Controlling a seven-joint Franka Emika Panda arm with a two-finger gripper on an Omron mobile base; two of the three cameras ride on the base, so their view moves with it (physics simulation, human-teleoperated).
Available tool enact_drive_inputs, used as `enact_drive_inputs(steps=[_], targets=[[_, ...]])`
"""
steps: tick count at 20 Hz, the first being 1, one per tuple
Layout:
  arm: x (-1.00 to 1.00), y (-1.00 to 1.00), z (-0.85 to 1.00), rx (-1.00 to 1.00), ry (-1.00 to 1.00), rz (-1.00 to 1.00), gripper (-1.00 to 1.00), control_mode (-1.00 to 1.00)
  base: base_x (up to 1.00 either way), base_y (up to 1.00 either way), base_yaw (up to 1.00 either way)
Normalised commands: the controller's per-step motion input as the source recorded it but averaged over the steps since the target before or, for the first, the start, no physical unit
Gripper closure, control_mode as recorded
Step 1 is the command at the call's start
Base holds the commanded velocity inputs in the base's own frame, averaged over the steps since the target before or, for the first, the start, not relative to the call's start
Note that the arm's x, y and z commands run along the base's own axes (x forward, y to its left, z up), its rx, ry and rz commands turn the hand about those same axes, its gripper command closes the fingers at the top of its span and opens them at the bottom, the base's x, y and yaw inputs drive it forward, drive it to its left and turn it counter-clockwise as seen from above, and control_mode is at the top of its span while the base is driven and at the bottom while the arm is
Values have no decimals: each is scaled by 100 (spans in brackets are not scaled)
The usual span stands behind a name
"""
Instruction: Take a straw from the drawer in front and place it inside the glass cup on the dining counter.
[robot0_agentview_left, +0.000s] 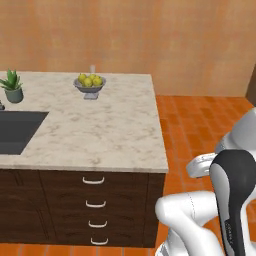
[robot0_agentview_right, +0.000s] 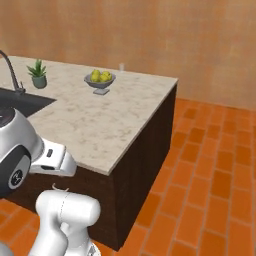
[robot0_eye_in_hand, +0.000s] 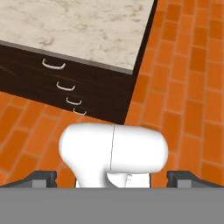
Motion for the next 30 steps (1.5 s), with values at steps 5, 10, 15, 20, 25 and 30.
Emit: enact_drive_inputs(steps=[5, 10, 15, 20, 25, 30], targets=[[0, 0, 0, 0, 0, 0, -100, 100, 0, -30, 33], [0, 0, 0, 0, 0, 0, -100, 100, 0, -48, 31], [0, 0, 0, 0, 0, 0, -100, 100, 3, -20, 16], [40, 72, -12, -14, 0, -4, -100, -100, 0, 0, 0], [66, 96, -45, -24, 6, -8, -100, -100, 0, 0, 0], [70, 54, -52, -16, 4, 0, -100, -100, 0, 0, 0]])
